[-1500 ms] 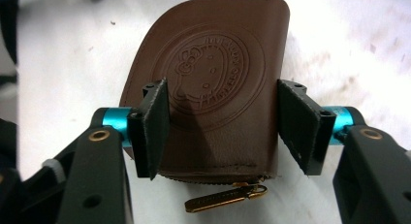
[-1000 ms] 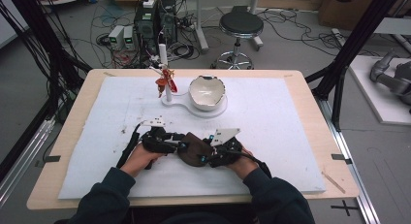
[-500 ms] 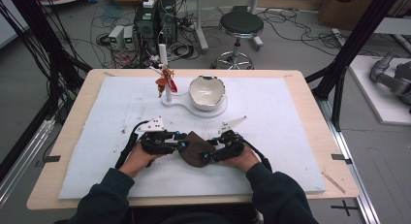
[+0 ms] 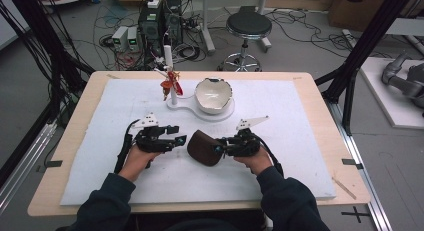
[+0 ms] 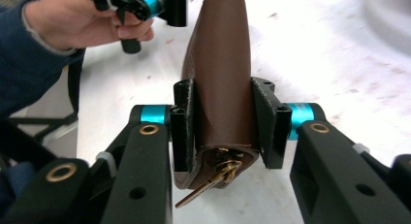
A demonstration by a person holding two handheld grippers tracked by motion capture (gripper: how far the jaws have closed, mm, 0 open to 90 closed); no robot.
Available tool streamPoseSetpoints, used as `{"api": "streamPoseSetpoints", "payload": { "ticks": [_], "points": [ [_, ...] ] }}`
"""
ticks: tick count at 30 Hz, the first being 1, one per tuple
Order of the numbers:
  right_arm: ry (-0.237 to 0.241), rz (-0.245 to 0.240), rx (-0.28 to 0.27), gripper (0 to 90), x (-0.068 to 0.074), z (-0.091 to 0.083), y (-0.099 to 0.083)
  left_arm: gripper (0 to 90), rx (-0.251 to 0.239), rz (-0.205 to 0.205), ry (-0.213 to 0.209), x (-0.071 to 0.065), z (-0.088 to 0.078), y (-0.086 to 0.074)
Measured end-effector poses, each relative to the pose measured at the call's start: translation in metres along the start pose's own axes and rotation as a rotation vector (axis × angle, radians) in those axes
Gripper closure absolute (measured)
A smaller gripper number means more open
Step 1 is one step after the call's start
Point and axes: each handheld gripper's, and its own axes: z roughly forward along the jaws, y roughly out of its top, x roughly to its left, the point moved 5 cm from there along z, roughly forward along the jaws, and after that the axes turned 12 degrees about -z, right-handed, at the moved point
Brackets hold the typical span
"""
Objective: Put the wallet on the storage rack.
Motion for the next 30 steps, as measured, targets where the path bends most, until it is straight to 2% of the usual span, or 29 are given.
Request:
{"api": "streamPoseSetpoints", "payload": {
  "ticks": [4, 6, 7, 8, 10, 11, 13, 14, 16, 18, 21, 25, 30],
  "points": [
    [-0.052, 0.005, -0.038, 66.8, -0.006, -0.013, 0.003, 37.5, -0.049, -0.005, 0.063, 0.009, -0.017, 0.008],
    [-0.068, -0.002, -0.045, 66.8, -0.008, -0.017, 0.005, 37.0, -0.056, -0.003, 0.078, 0.011, -0.021, 0.010],
    [-0.114, -0.027, -0.041, 66.9, -0.011, -0.026, 0.010, 36.4, -0.072, -0.011, 0.102, 0.015, -0.027, 0.012],
    [-0.124, -0.039, -0.049, 66.9, -0.013, -0.029, 0.014, 35.3, -0.088, -0.008, 0.141, 0.021, -0.037, 0.015],
    [-0.143, -0.059, -0.069, 66.9, -0.017, -0.037, 0.022, 31.0, -0.109, -0.008, 0.189, 0.027, -0.047, 0.017],
    [-0.152, -0.065, -0.068, 66.9, -0.019, -0.040, 0.026, 28.1, -0.109, -0.008, 0.189, 0.027, -0.047, 0.017],
    [-0.161, -0.078, -0.068, 66.9, -0.021, -0.042, 0.030, 25.7, -0.130, -0.015, 0.225, 0.034, -0.057, 0.019],
    [-0.175, -0.096, -0.065, 66.9, -0.024, -0.045, 0.037, 21.7, -0.142, -0.022, 0.242, 0.037, -0.061, 0.020],
    [-0.193, -0.135, -0.070, 66.9, -0.031, -0.052, 0.055, 20.3, -0.169, -0.031, 0.269, 0.047, -0.074, 0.022],
    [-0.205, -0.153, -0.073, 67.0, -0.035, -0.056, 0.067, 20.3, -0.174, -0.028, 0.278, 0.050, -0.078, 0.021],
    [-0.223, -0.175, -0.072, 67.0, -0.045, -0.059, 0.082, 20.3, -0.209, -0.041, 0.309, 0.062, -0.091, 0.020],
    [-0.248, -0.192, -0.067, 67.0, -0.061, -0.058, 0.100, 20.5, -0.212, -0.067, 0.318, 0.068, -0.092, 0.016],
    [-0.268, -0.222, -0.046, 67.0, -0.082, -0.050, 0.119, 21.0, -0.206, -0.074, 0.310, 0.069, -0.091, 0.015]
  ]
}}
